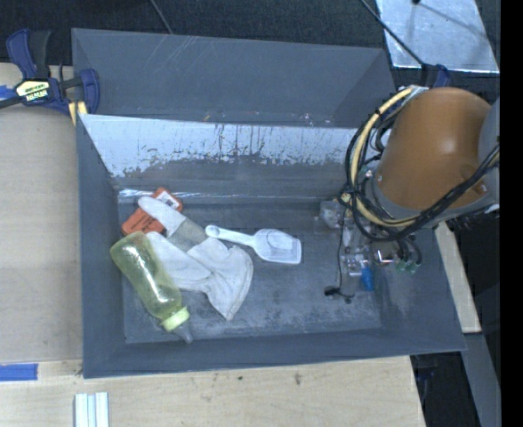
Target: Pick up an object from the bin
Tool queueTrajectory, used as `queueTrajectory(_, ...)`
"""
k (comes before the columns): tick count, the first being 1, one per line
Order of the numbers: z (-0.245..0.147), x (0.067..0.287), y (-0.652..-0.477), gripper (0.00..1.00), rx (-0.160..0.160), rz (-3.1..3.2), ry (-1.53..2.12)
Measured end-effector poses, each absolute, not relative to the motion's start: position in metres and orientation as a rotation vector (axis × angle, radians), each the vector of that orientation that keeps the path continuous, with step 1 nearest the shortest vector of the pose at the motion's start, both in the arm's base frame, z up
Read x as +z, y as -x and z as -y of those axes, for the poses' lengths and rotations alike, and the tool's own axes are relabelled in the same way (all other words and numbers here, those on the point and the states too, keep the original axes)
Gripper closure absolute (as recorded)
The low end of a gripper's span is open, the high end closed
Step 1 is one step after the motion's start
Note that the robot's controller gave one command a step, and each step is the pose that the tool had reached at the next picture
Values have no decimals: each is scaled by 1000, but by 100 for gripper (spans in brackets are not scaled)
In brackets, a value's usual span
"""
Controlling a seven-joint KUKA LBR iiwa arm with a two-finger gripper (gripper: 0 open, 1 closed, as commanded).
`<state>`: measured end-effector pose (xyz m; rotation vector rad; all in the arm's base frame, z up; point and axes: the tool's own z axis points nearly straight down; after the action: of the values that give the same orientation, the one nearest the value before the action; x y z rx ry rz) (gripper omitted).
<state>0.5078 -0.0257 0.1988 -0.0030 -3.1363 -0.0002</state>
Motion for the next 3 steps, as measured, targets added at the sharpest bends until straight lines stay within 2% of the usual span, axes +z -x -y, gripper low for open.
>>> queueTrajectory(1,26,203,-509,0,1,3145,2)
queueTrajectory(2,-13,153,-541,0,0,3150,75)
queueTrajectory(3,-16,134,-559,0,-5,3138,117)
